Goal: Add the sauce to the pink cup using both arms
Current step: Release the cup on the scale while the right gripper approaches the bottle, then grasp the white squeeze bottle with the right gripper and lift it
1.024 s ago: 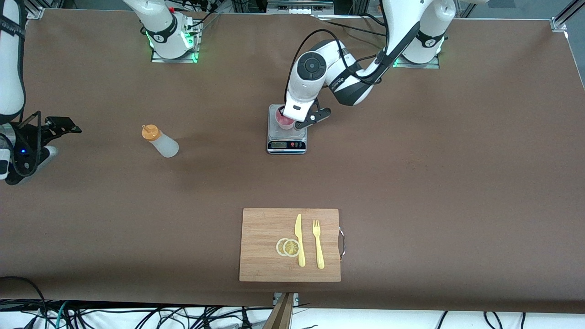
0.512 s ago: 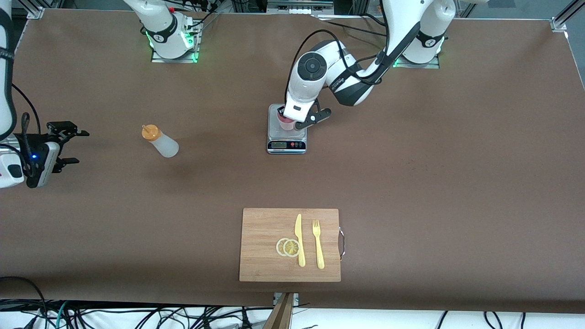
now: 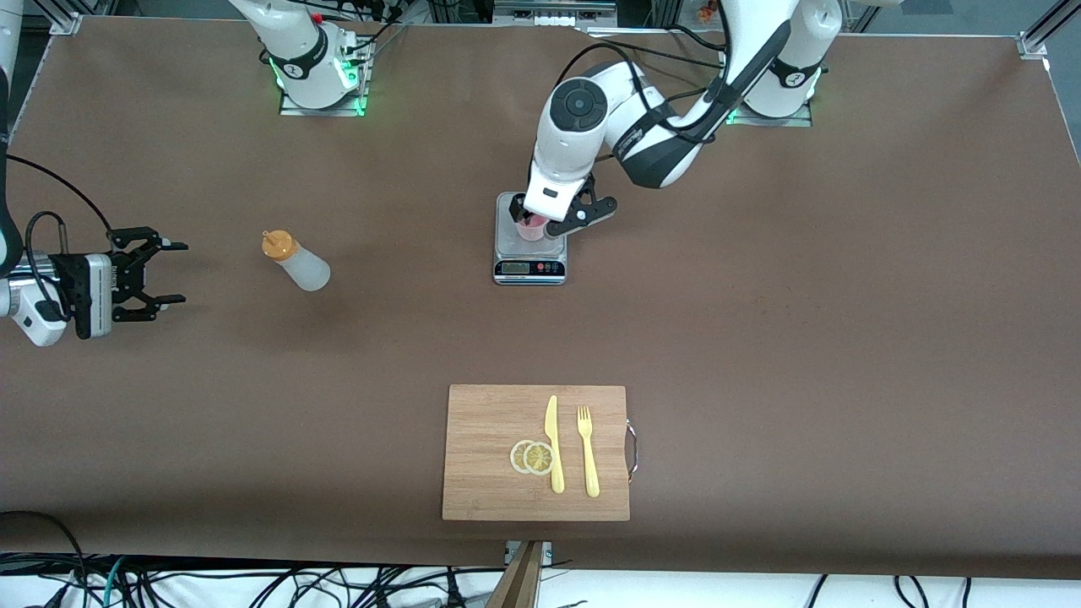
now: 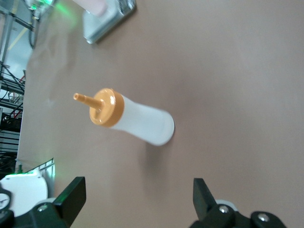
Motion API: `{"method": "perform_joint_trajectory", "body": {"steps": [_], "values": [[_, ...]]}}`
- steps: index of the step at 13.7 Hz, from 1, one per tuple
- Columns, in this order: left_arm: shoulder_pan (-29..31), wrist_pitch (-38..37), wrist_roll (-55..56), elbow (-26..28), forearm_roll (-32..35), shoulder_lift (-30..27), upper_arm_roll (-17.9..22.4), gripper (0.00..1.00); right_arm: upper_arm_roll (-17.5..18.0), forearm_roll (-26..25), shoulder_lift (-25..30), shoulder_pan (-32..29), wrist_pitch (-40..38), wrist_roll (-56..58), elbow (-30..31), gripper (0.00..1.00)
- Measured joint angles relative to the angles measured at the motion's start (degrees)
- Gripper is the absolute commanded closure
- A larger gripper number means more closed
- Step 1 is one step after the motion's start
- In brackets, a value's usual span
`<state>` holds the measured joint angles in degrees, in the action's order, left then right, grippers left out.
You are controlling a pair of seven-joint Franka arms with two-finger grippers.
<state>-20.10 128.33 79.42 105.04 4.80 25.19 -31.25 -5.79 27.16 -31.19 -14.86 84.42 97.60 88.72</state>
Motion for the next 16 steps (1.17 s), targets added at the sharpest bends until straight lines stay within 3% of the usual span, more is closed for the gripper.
{"method": "perform_joint_trajectory", "body": {"steps": [4, 9, 12, 16], "values": [[4.70, -6.76, -4.75, -2.09, 0.19, -6.11, 0.34, 0.00, -0.08, 5.82, 0.01, -3.35, 0.27, 14.45, 3.49, 0.00], [18.87, -16.86, -17.16, -12.41, 0.21, -8.76, 0.89, 0.00, -0.14, 12.73, -1.24, -7.49, 0.38, 31.50, 12.61, 0.00], [27.42, -17.72, -25.20, -15.64, 0.22, -8.75, 1.24, 0.00, -0.13, 17.01, -3.68, -7.83, 0.45, 38.97, 16.33, 0.00], [36.13, -17.96, -35.34, -16.08, 0.22, -8.57, 1.36, 0.00, 0.53, 22.06, -6.26, -7.73, 0.41, 44.51, 18.49, 0.00]]}}
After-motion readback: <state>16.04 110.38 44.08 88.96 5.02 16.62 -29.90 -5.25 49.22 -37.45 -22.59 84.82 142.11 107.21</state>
